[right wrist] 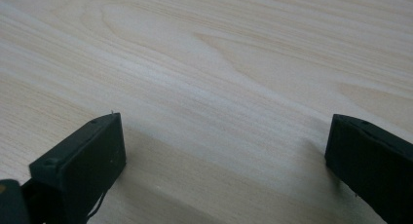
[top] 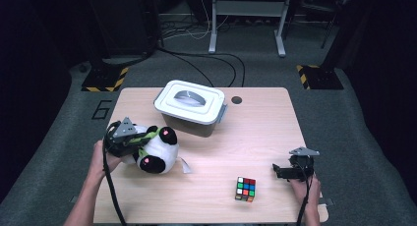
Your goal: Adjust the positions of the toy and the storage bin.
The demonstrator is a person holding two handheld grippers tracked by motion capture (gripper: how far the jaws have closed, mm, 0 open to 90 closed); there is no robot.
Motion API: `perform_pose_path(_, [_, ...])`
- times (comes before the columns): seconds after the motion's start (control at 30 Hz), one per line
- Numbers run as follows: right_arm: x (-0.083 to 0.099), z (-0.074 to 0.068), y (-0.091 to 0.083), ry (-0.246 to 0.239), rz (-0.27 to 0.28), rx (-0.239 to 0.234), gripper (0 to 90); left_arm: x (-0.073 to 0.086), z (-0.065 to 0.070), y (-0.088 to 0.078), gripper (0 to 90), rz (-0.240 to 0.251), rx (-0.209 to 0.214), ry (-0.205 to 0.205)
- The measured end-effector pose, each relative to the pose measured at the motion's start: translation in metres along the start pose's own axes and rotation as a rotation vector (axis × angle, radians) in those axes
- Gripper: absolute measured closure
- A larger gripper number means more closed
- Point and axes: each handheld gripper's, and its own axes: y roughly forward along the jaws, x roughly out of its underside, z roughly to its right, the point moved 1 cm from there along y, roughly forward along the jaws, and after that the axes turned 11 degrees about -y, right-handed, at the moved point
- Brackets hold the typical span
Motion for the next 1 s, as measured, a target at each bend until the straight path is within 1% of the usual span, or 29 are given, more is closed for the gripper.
perform_pose_path(0.07, [0.0, 0.0, 0.0, 0.0, 0.0, 0.0, 0.4, -0.003, -0.007, 0.002, 75.7, -0.013, 0.004, 0.038])
perform_pose_path(0.13, [0.0, 0.0, 0.0, 0.0, 0.0, 0.0, 0.5, -0.006, -0.014, 0.005, 75.7, -0.039, -0.007, 0.071])
perform_pose_path(0.2, [0.0, 0.0, 0.0, 0.002, -0.001, 0.0, 0.4, -0.008, -0.019, 0.005, 75.7, -0.048, -0.004, 0.089])
perform_pose_path(0.23, [0.0, 0.0, 0.0, 0.0, 0.0, 0.0, 0.5, -0.009, -0.022, 0.005, 75.7, -0.048, -0.013, 0.102])
perform_pose_path(0.33, [0.0, 0.0, 0.0, 0.001, 0.0, 0.002, 0.5, -0.008, -0.03, 0.006, 75.7, -0.049, -0.009, 0.084])
perform_pose_path(0.37, [0.0, 0.0, 0.0, 0.001, 0.0, 0.002, 0.5, -0.005, -0.033, 0.008, 75.6, -0.044, -0.011, 0.067])
perform_pose_path(0.4, [0.0, 0.0, 0.0, 0.001, 0.0, 0.002, 0.4, -0.001, -0.036, 0.011, 75.5, -0.051, -0.007, 0.04])
perform_pose_path(0.43, [0.0, 0.0, 0.0, 0.001, 0.0, 0.001, 0.4, 0.007, -0.039, 0.018, 75.3, -0.054, -0.008, 0.0])
perform_pose_path(0.47, [0.0, 0.0, 0.0, 0.0, 0.0, 0.002, 0.4, 0.012, -0.04, 0.023, 75.0, -0.059, -0.006, -0.025])
perform_pose_path(0.5, [0.0, 0.0, 0.0, 0.0, 0.0, 0.002, 0.5, 0.023, -0.041, 0.033, 74.5, -0.078, 0.003, -0.061])
perform_pose_path(0.53, [0.0, 0.0, 0.0, 0.001, 0.0, 0.003, 0.5, 0.029, -0.041, 0.036, 72.9, -0.057, 0.028, -0.099])
perform_pose_path(0.57, [0.0, 0.0, 0.0, 0.005, -0.001, 0.001, 0.5, 0.034, -0.042, 0.037, 69.2, -0.001, 0.018, -0.162])
perform_pose_path(0.6, [0.0, 0.0, 0.0, 0.001, 0.0, 0.002, 0.5, 0.037, -0.041, 0.037, 65.3, 0.038, -0.009, -0.237])
perform_pose_path(0.63, [0.0, 0.0, 0.0, 0.001, 0.0, 0.002, 0.5, 0.037, -0.041, 0.037, 58.7, 0.038, -0.009, -0.237])
perform_pose_path(0.67, [0.0, 0.0, 0.0, 0.0, 0.0, 0.002, 0.5, 0.039, -0.04, 0.037, 55.1, 0.049, -0.038, -0.27])
perform_pose_path(0.73, [0.0, 0.0, 0.0, 0.001, 0.0, 0.002, 0.5, 0.041, -0.039, 0.035, 53.8, 0.066, -0.042, -0.331])
perform_pose_path(0.77, [0.0, 0.0, 0.0, 0.001, 0.0, 0.003, 0.5, 0.041, -0.039, 0.034, 51.2, 0.083, -0.045, -0.372])
perform_pose_path(0.8, [0.0, 0.0, 0.0, 0.0, 0.0, 0.002, 0.5, 0.041, -0.038, 0.034, 47.0, 0.089, -0.036, -0.387])
perform_pose_path(0.83, [0.0, 0.0, 0.0, 0.005, -0.001, 0.001, 0.5, 0.041, -0.037, 0.033, 44.9, 0.095, -0.037, -0.404])
perform_pose_path(0.87, [0.0, 0.0, 0.0, 0.0, 0.0, 0.002, 0.5, 0.041, -0.036, 0.033, 42.5, 0.094, -0.036, -0.41])
perform_pose_path(0.9, [0.0, 0.0, 0.0, 0.001, 0.0, 0.003, 0.5, 0.04, -0.034, 0.033, 36.5, 0.098, -0.024, -0.42])
perform_pose_path(0.93, [0.0, 0.0, 0.0, 0.001, 0.0, 0.003, 0.5, 0.04, -0.033, 0.033, 36.5, 0.1, -0.028, -0.431])
perform_pose_path(1.0, [0.0, 0.0, 0.0, 0.004, -0.001, 0.001, 0.5, 0.038, -0.029, 0.031, 28.5, 0.112, -0.032, -0.452])
